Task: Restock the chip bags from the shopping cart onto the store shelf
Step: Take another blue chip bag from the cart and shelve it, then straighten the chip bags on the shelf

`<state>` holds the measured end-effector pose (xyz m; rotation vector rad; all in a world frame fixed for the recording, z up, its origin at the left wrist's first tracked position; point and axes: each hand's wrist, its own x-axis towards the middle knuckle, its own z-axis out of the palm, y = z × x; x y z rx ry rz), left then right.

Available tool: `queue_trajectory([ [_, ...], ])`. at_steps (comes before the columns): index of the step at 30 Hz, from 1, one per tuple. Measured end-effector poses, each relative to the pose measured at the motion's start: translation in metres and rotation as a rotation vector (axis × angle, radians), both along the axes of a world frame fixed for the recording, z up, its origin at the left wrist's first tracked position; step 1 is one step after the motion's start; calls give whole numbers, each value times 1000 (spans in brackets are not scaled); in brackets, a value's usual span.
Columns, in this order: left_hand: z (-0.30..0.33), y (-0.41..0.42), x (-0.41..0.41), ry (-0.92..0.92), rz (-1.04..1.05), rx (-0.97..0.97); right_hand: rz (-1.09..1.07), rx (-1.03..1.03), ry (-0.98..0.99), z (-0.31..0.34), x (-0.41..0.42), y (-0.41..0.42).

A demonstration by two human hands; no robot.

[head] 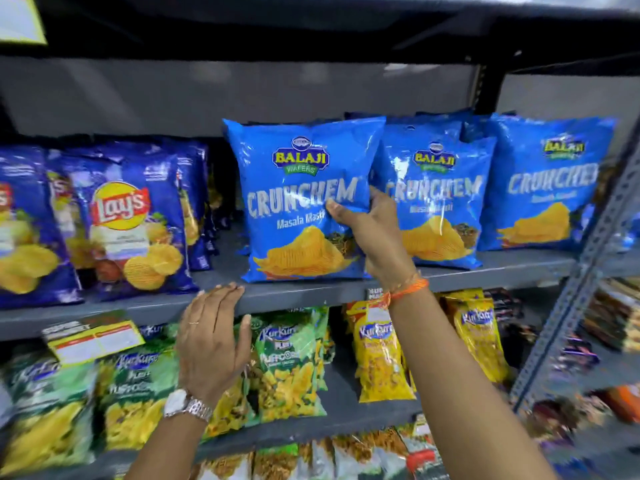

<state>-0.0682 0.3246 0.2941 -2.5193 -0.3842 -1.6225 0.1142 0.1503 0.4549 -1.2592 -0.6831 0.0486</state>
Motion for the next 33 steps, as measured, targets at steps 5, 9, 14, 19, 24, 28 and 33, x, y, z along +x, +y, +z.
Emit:
queue_trajectory([
  [5,-3,-1,3,1,7,-11,72,-83,42,-8,16,25],
  [9,-4,-1,5,-13,5,-26,106,-129,55,-8,26,30],
  [14,-4,-3,4,8,4,-39,84,-186,42,-7,21,20],
  [19,-2,-15,3,-23,-20,-68,-81,-360,-102,-4,-1,-23],
  [24,-1,-34,18,27,-124,-46,-487,-84,-143,-10,4,-76],
  [28,0,-43,37,65,-173,-60,-857,-142,-156,-21,44,-113],
  [33,2,-50,52,101,-168,-62,-593,-293,-35,-20,84,-133],
])
